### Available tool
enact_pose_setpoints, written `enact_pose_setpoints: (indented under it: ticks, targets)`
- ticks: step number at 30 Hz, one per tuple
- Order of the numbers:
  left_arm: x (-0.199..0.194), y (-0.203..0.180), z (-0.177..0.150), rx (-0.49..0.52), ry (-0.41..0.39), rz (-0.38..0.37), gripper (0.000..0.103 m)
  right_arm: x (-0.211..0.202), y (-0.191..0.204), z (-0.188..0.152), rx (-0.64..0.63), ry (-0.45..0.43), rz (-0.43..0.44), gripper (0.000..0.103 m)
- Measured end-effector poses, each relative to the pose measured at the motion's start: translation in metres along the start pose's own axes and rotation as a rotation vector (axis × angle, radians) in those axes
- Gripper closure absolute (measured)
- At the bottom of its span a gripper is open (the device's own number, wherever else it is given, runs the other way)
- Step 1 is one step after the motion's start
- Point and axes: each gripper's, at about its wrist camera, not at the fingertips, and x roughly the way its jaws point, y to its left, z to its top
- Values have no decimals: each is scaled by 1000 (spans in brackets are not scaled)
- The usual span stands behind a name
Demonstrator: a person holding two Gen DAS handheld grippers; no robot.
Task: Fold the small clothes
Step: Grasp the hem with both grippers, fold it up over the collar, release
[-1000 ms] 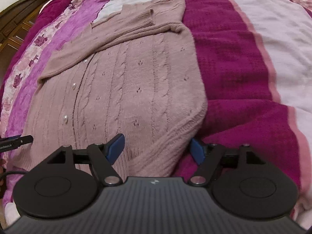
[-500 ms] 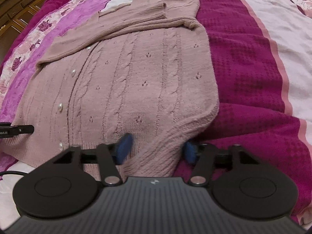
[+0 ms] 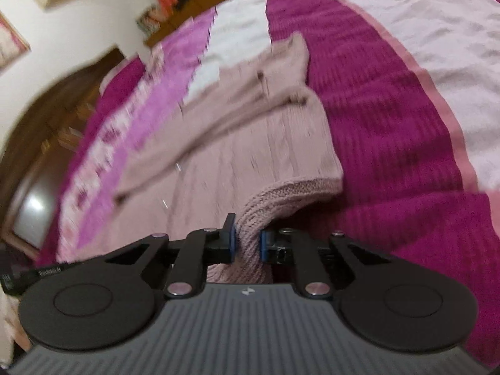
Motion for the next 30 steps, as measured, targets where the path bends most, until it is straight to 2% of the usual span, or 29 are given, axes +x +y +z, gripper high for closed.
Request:
enact_pose_setpoints:
  ticks: [5,13,21,25,30]
  targets:
    - [-17,-2,21,-81,-121,-39,90,-4,-2,21,62,-103,111,90]
    - [-22,-12,52,-130,-239,-57,90,8,14,57,66,-216,180,90]
    - [-6,-14,113,-146,-331,37,90,35,27,119,88,-346,200,90]
    - [15,-13,142,-134,-330,95,90,56,34,149,73,-384,169,90]
    - [53,0,167,-131,-320,168,90,101,35,178,55,-388,103,90]
